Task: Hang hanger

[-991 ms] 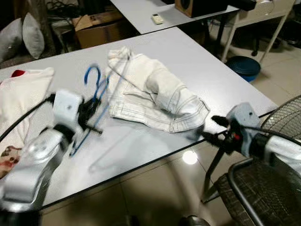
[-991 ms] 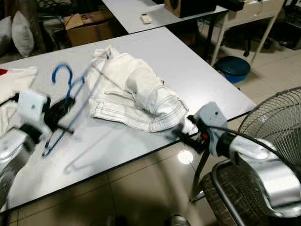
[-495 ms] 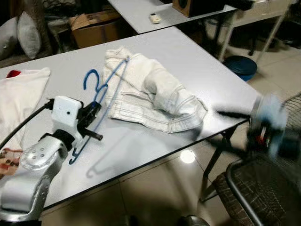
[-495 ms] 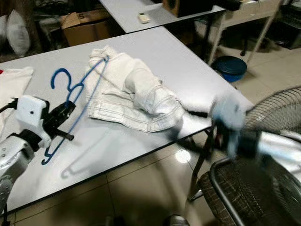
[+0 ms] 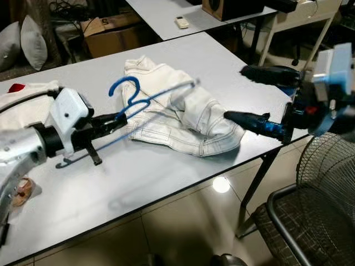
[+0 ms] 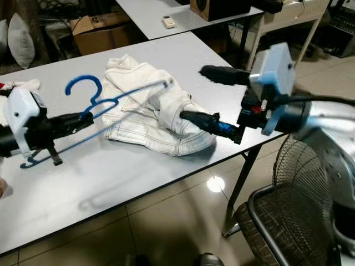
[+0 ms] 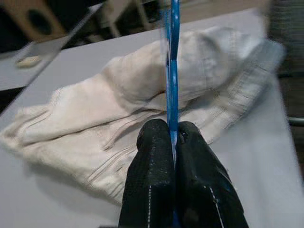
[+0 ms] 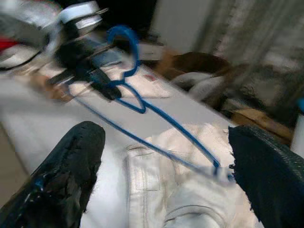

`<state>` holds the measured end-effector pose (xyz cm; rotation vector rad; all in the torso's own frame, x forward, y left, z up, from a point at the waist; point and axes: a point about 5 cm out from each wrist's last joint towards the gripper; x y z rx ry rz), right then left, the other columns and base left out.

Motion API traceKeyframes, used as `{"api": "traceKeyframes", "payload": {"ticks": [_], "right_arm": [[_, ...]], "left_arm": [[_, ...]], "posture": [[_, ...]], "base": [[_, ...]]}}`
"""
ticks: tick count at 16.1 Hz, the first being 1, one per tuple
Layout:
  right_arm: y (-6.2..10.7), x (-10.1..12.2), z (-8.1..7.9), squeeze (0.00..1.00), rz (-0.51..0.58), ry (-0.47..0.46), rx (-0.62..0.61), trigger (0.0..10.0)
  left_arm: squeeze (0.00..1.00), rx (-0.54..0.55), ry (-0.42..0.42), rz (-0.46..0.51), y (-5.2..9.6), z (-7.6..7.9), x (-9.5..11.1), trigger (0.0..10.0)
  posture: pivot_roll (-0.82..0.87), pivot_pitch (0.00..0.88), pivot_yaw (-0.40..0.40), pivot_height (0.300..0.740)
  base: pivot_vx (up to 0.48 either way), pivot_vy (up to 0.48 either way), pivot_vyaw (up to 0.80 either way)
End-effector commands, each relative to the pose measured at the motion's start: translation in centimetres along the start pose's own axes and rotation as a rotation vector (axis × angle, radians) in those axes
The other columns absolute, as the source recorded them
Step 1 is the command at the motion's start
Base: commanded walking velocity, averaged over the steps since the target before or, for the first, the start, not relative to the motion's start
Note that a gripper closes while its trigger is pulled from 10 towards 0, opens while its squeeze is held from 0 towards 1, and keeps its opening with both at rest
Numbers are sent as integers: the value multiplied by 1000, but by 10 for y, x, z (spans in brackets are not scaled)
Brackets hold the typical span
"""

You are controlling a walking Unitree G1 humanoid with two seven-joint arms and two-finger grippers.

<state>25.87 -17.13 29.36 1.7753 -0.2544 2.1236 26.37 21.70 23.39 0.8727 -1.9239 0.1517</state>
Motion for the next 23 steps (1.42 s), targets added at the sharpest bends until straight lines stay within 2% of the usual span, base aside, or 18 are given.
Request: {"api": "traceKeyframes", "payload": {"ticks": [1, 2, 3, 5, 6, 9, 10, 11, 12, 13, 16, 23], "right_arm": [[-6, 2, 1, 1000, -51, 50, 78, 10000], [-8, 3, 3, 1000, -67, 54, 97, 10000], [-21, 4, 10, 0, -140, 98, 169, 10000], [-37, 7, 15, 0, -152, 168, 169, 10000], [-55, 5, 17, 0, -175, 268, 163, 10000], [-72, 4, 18, 0, -164, 288, 179, 10000], [-82, 3, 18, 0, -158, 291, 197, 7608], [-89, 0, 18, 0, -163, 296, 197, 4235], [-91, -1, 19, 0, -166, 298, 194, 4235], [-96, -3, 22, 0, -177, 296, 181, 0], [-104, -9, 27, 0, -205, 277, 171, 0], [-121, -20, 26, 0, -271, 262, 203, 0]], "left_arm": [[0, -58, -45, -15, 1, -6, 7, 10000], [0, -81, -58, -18, 0, -8, 10, 10000], [0, -152, -105, -22, -4, -11, 20, 10000], [0, -183, -154, -20, -9, -12, 27, 10000], [0, -199, -198, -19, -14, -13, 34, 10000], [0, -230, -236, -28, -18, -12, 39, 10000], [0, -242, -249, -30, -21, -10, 41, 10000], [0, -251, -263, -34, -23, -9, 42, 10000], [0, -253, -270, -36, -23, -9, 42, 10000], [0, -265, -278, -39, -24, -8, 43, 10000], [0, -277, -301, -38, -28, -8, 48, 10000], [0, -320, -351, -38, -35, -8, 57, 10000]], "posture": [[-92, 80, 85, 740], [-92, 80, 85, 740], [-85, 62, 99, 740], [-77, 50, 103, 740], [-72, 48, 102, 740], [-67, 48, 100, 740], [-63, 54, 95, 740], [-60, 57, 91, 740], [-60, 57, 91, 740], [-61, 56, 91, 740], [-62, 53, 95, 740], [-61, 50, 102, 740]], "base": [[0, 0, 0], [0, 0, 0], [0, 0, 0], [0, 0, 0], [0, 0, 0], [0, 0, 0], [0, 0, 0], [0, 0, 0], [0, 0, 0], [0, 0, 0], [0, 0, 0], [0, 0, 0]]}}
Point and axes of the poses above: a point about 5 cm out from each wrist's last joint towards the gripper, its own y axis pointing back from the gripper into the wrist, its own x axis along the axis of the wrist's last joint, z = x × y, and after that the axes turned 11 degrees about -y, right-handed
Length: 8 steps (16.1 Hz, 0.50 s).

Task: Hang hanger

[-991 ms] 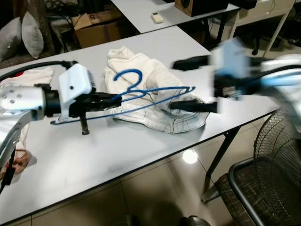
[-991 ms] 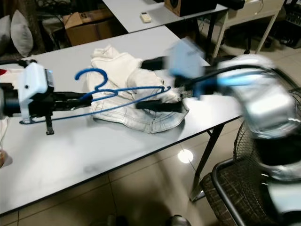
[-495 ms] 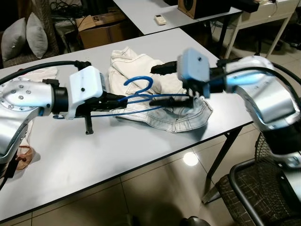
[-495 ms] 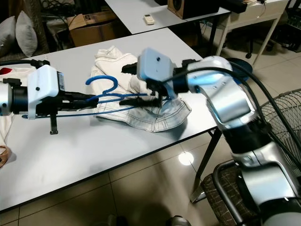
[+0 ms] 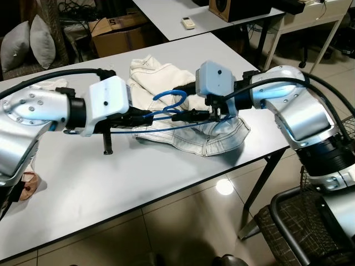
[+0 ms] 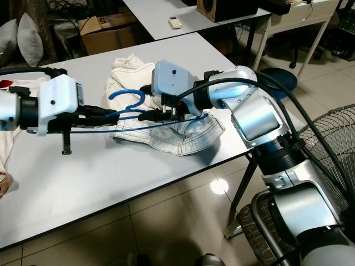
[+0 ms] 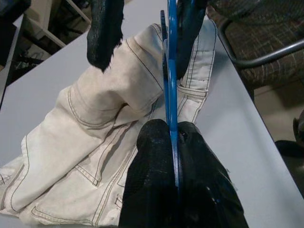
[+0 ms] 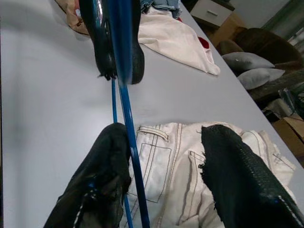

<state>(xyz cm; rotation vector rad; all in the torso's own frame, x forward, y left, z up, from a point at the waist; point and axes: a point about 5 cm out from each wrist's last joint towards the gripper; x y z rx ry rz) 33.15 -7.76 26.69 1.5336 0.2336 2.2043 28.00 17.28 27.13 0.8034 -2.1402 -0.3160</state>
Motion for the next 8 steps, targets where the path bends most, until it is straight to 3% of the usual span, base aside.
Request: {"api": "traceKeyframes", "payload": {"ticks": [1, 8], "right_arm": [[-9, 2, 2, 0, -21, -3, 1, 0], [-18, -2, 2, 0, -38, -42, 26, 0]], "left_arm": [[0, -39, -59, 31, -3, -2, 12, 10000], [0, -33, -90, 20, -3, -8, 16, 10000]], "posture": [[-62, 50, 104, 740], [-57, 51, 101, 740]], "base": [[0, 0, 0], [0, 0, 0]]}}
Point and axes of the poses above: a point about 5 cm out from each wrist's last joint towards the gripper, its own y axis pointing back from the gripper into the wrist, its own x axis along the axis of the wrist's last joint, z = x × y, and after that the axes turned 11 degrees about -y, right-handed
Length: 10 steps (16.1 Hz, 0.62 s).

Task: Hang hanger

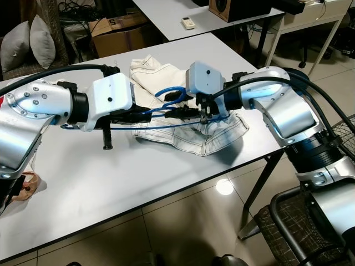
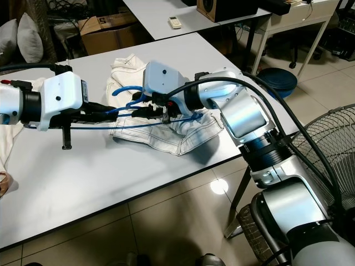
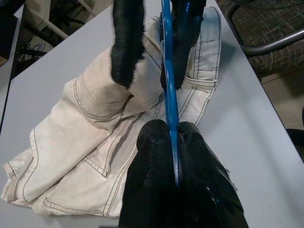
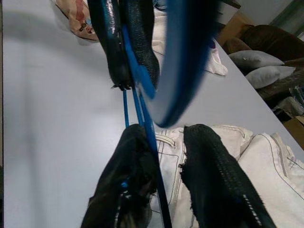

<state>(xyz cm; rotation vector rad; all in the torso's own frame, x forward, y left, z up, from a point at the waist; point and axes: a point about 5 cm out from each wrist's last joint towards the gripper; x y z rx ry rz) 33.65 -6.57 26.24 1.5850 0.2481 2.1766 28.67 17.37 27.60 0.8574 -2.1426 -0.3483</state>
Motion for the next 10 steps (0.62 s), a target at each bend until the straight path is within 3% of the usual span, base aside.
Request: {"api": "traceKeyframes", "payload": {"ticks": [1, 8, 9, 10], "right_arm": [[-5, -3, 0, 0, -40, -7, 9, 0], [-3, -7, -1, 0, -58, -24, 21, 0], [-3, -6, -1, 0, -50, -22, 19, 10000], [-2, -5, -1, 145, -40, -23, 23, 10000]], "left_arm": [[0, -29, -71, 65, -1, -2, 16, 10000], [0, -8, -59, 59, 3, -7, 13, 10000], [0, -7, -60, 59, 3, -8, 13, 10000], [0, -6, -61, 60, 3, -8, 13, 10000]], "posture": [[-57, 50, 99, 740], [-59, 46, 105, 740], [-59, 44, 105, 740], [-60, 43, 107, 740]], "base": [[0, 0, 0], [0, 0, 0], [0, 0, 0], [0, 0, 0]]}}
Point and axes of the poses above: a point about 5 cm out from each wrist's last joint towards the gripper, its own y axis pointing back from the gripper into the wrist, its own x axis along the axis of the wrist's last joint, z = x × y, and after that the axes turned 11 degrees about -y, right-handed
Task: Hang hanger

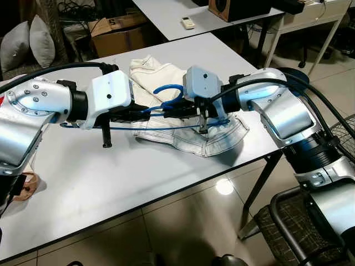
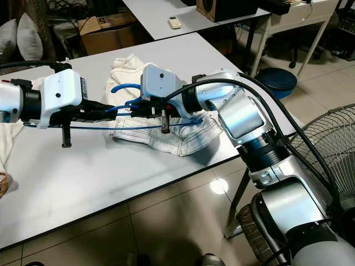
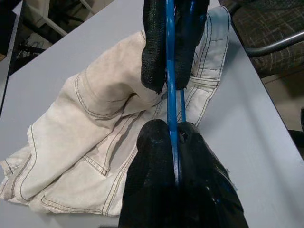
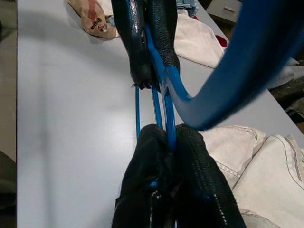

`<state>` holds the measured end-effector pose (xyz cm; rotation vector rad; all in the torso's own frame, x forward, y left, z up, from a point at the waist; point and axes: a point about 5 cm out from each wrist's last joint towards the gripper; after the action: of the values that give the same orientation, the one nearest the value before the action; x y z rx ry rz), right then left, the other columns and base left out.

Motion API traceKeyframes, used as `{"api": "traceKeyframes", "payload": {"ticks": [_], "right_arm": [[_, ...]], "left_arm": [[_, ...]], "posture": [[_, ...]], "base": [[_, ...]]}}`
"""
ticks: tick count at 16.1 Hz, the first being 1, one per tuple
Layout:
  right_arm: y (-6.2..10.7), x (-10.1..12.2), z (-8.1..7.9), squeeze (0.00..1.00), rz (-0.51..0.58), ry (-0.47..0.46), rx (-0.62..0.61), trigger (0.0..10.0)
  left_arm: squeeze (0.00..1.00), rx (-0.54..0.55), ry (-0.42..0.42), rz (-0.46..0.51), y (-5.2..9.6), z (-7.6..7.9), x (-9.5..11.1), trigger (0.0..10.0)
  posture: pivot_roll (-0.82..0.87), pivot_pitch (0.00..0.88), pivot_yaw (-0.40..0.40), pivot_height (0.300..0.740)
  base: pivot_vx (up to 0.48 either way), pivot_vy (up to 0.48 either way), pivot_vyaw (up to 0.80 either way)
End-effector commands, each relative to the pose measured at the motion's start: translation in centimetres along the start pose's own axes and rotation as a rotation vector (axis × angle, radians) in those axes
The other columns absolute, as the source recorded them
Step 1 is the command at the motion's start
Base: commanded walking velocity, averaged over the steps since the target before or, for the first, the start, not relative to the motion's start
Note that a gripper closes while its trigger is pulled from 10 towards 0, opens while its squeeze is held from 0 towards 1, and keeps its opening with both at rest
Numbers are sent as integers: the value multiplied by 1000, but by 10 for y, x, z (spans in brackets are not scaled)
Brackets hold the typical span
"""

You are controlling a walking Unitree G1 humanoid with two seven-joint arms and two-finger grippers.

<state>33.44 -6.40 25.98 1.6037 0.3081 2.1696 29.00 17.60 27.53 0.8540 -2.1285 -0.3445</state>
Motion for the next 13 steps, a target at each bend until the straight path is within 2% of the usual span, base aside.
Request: {"api": "traceKeyframes", "payload": {"ticks": [1, 3, 4, 5, 10, 13], "right_arm": [[1, -3, 2, 1000, -16, -20, -16, 10000], [4, -2, 1, 1000, -5, -26, -2, 10000], [6, -2, 1, 859, -9, -27, 0, 10000], [7, -3, 1, 0, -19, -22, 9, 10000], [13, -6, 0, 0, -43, -29, 21, 10000], [11, -4, -1, 0, -28, -41, 15, 10000]], "left_arm": [[0, -3, -77, 59, 4, -5, 16, 10000], [0, -6, -79, 61, 4, -5, 16, 10000], [0, -9, -79, 63, 4, -5, 16, 10000], [0, -11, -79, 64, 4, -5, 16, 10000], [0, -9, -81, 60, 5, -6, 13, 10000], [0, -10, -80, 62, 5, -7, 12, 10000]], "posture": [[-60, 43, 107, 740], [-60, 40, 108, 740], [-61, 39, 109, 740], [-62, 39, 109, 740], [-61, 39, 110, 740], [-61, 40, 112, 740]], "base": [[0, 0, 0], [0, 0, 0], [0, 0, 0], [0, 0, 0], [0, 0, 0], [0, 0, 0]]}}
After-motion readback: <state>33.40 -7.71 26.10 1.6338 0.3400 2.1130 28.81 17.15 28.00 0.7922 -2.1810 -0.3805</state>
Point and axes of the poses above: a point about 5 cm out from each wrist's last joint towards the gripper, its own y axis pointing back from the gripper into the wrist, its own x axis along the axis of the wrist's last joint, z = x × y, and after that the axes turned 11 degrees about -y, right-handed
